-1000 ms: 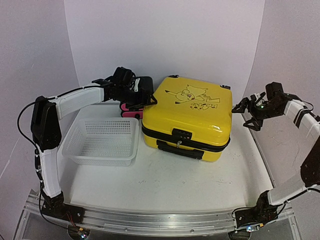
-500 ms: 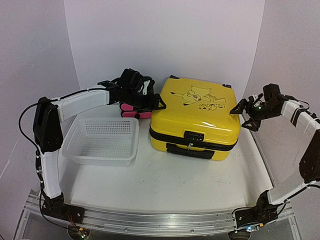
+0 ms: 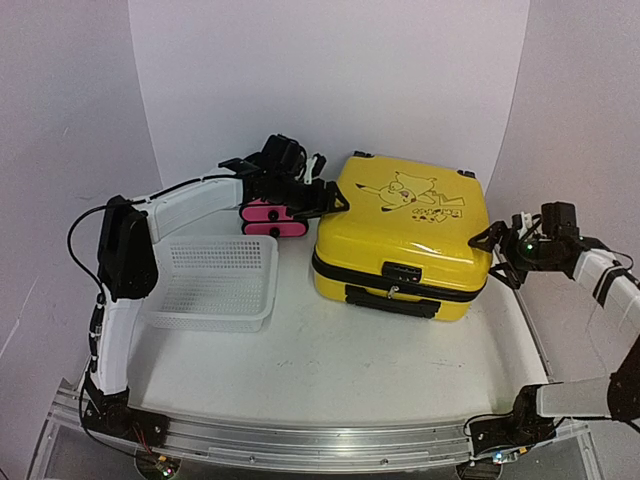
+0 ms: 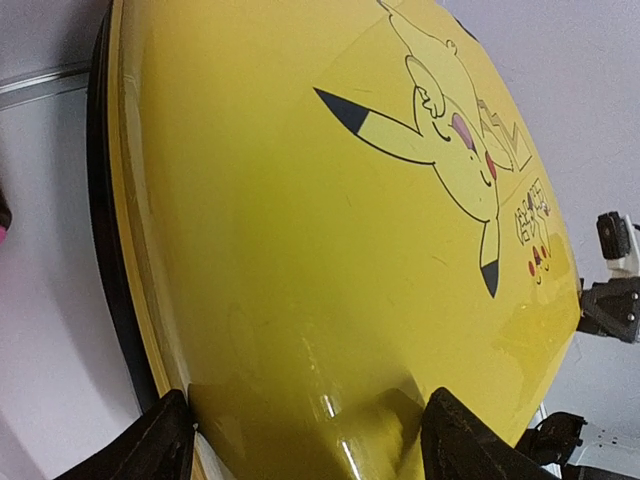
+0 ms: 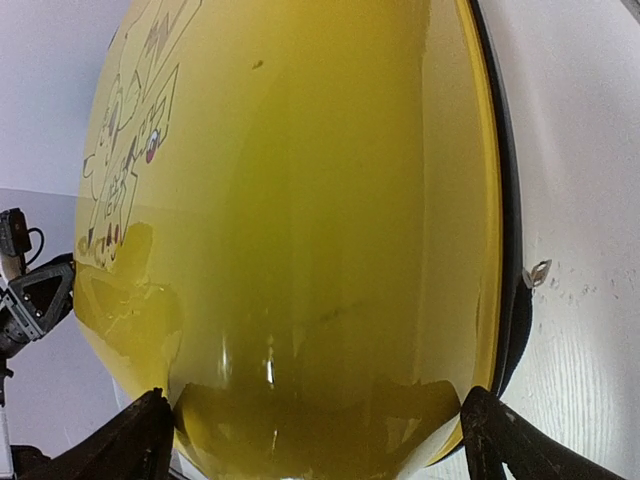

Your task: Open, take out, and arrange the luggage

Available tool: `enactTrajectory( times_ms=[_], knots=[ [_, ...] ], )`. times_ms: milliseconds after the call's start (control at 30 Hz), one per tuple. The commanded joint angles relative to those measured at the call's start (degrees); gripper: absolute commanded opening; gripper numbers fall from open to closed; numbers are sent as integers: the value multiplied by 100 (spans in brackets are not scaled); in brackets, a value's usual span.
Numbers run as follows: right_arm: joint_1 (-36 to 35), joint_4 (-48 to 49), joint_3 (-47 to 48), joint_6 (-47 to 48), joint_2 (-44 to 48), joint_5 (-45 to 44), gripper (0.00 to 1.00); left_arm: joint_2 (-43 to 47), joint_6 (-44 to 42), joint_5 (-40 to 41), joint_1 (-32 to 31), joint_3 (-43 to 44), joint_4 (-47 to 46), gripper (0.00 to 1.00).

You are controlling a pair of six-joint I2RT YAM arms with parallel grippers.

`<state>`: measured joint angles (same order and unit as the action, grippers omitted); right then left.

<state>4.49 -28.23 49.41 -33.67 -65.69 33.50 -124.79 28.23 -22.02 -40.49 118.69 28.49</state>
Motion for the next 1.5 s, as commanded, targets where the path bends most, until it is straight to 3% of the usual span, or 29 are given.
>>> enactTrajectory(
  times_ms=[0, 200, 300, 433, 567, 667, 767, 867, 1000, 1100, 1467],
  knots=[
    [-229, 94, -392, -454, 752, 666, 98, -568, -18, -1212, -795, 465, -478, 77],
    [-229, -346, -378, -146, 1287, -113, 98, -103, -443, -718, -831, 129, -347, 80],
    [-229, -1103, 44, 397, 1007, -469, 98, 551, -1151, 243, -760, -123, 199, 82],
    [-229, -1833, 493, 1140, 983, -1191, 98, 1985, -1623, 1746, -675, -1094, 310, 84],
    [-229, -2177, 890, 1463, 872, -1450, 98, 3153, -1395, 1804, -882, -2768, -897, 82],
    [-229, -2201, 941, 1568, 828, -1074, 98, 3587, -1653, 1952, -1667, -4043, -2570, 78],
    [-229, -2135, 809, 1764, 917, -883, 98, 3370, -1968, 2402, -2452, -4724, -4005, 75],
    [-229, -2186, 785, 1854, 974, -958, 98, 2787, -2416, 2873, -2915, -4817, -4839, 72],
    [-229, -2213, 742, 1873, 1162, -866, 98, 1557, -3195, 3659, -3399, -4804, -6816, 66],
    [-229, -2223, 690, 1864, 1351, -880, 98, 810, -3020, 4352, -3477, -4143, -6972, 54],
    [-229, -2239, 596, 1956, 1506, -642, 98, -843, -2595, 5428, -3479, -2701, -7042, 36]
  ],
)
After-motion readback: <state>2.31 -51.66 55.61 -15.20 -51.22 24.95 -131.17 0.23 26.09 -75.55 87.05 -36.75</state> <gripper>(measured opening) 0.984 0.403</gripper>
